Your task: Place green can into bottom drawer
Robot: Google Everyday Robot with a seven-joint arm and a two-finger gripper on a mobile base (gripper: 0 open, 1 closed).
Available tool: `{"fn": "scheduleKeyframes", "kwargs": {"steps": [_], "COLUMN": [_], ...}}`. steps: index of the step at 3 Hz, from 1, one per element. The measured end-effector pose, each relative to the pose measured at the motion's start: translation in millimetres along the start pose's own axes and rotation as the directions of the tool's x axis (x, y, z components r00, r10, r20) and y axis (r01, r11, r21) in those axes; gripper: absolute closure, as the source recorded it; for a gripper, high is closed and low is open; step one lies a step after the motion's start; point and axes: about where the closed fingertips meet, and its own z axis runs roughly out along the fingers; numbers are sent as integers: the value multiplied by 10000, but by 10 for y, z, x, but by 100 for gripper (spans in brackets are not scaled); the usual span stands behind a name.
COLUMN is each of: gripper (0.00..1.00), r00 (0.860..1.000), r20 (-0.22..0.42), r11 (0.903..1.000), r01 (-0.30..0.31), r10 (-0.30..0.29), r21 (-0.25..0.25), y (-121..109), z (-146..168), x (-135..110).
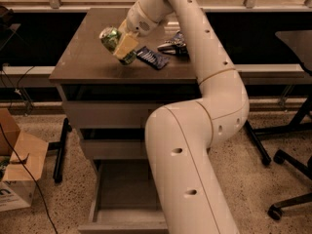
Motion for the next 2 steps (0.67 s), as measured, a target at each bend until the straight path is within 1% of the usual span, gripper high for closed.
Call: {"fn": "scheduleKeyframes", "kwargs": {"steps": [1, 2], "gripper": [100, 100], "r00": [9944, 9929], "r20": [-929, -1134], "r11": [9987, 9965], "r01": [-510, -259], "r10": [513, 349], "r21": [55, 800], "y": [131, 287], "z": [-293, -827], "x": [152, 47]}}
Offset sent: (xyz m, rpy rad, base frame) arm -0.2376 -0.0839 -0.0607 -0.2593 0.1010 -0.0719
